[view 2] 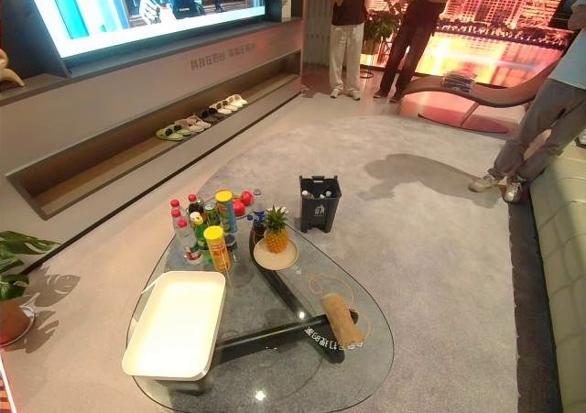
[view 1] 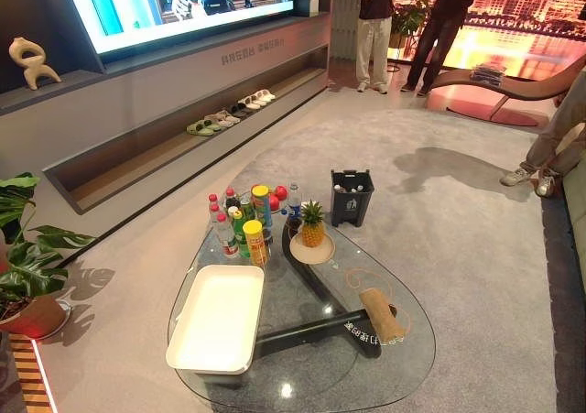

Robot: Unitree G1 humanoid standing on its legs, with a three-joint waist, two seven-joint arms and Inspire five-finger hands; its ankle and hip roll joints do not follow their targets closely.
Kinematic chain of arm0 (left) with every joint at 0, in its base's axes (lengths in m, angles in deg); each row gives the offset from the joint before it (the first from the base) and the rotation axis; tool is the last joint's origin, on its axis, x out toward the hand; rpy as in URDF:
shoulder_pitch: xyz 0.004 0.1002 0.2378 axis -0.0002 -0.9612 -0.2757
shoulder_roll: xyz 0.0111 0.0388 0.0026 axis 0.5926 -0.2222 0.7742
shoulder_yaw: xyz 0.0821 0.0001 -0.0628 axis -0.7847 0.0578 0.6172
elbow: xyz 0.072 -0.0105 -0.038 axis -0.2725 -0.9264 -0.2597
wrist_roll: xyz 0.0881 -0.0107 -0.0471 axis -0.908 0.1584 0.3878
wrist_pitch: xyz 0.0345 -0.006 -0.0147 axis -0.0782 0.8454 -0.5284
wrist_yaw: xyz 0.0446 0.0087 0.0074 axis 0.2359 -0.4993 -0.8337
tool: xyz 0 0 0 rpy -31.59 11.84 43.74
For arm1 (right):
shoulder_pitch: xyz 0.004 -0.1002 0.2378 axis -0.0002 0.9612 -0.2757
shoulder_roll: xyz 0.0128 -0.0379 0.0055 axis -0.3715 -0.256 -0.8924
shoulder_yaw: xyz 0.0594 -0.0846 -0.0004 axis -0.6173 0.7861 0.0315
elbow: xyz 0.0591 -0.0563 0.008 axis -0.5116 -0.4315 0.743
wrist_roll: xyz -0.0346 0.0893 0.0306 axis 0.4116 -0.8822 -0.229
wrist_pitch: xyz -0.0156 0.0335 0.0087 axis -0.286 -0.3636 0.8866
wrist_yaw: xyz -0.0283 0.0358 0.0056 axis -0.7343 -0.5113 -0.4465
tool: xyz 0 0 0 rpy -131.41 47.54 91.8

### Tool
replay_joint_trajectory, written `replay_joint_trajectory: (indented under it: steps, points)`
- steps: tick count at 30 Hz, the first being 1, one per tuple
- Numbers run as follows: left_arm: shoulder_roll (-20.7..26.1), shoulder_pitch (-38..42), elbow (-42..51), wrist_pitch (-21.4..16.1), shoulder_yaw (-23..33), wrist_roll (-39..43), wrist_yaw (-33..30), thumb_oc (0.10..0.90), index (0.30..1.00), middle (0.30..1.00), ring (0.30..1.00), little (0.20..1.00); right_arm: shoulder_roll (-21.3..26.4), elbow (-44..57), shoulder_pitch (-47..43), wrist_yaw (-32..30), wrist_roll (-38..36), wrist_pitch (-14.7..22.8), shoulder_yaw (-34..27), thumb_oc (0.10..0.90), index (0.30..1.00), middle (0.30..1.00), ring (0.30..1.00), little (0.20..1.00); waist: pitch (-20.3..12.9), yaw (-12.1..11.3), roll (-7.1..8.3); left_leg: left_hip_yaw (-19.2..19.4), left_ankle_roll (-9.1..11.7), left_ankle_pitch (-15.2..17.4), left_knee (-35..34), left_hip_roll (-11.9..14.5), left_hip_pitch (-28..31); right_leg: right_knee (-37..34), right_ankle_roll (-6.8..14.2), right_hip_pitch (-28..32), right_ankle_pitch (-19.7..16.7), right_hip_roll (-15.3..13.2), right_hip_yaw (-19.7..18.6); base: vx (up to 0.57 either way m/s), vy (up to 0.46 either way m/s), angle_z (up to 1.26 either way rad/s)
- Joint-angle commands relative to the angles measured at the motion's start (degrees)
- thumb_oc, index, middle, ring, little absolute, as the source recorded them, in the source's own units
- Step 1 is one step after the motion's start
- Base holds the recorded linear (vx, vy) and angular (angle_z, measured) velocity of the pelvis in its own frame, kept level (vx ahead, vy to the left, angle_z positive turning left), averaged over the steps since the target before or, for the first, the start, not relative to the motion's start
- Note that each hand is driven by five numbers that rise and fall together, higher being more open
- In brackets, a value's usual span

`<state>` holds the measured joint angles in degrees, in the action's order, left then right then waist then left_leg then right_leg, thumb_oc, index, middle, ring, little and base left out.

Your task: Wipe the table with a cloth and put it in the basket.

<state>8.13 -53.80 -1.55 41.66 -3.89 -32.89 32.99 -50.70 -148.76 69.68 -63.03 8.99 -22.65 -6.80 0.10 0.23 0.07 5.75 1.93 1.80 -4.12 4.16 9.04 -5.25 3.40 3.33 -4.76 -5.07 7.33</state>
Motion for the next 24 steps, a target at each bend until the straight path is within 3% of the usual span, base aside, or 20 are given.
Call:
replay_joint_trajectory:
  steps: [1, 24]
  points:
    - [-4.24, 3.56, -3.80, 0.31, -0.90, 1.05, 1.41, 0.800, 0.900, 0.900, 0.900, 0.900, -4.22, -3.10, -4.27, 1.79, -1.94, 0.64, 0.83, 0.800, 0.900, 0.900, 0.900, 0.900, 1.28, 0.52, 0.49, -2.99, -1.06, -2.22, -0.88, -2.08, -3.04, 0.25, 0.34, 2.40, 1.82, 0.24, -2.03, 0.00, 0.000, 0.00]
    - [-4.16, 3.81, -3.45, 0.08, -1.10, 0.04, 0.72, 0.800, 0.900, 0.900, 0.900, 0.900, -4.05, -2.72, -4.39, 0.78, 0.08, 2.13, 1.20, 0.800, 0.900, 0.900, 0.900, 0.900, 1.14, 0.64, 0.65, -2.49, -1.04, -2.09, -0.88, -1.87, -3.16, 0.25, 0.51, 2.11, 1.76, 0.11, -2.23, 0.00, 0.000, 0.00]
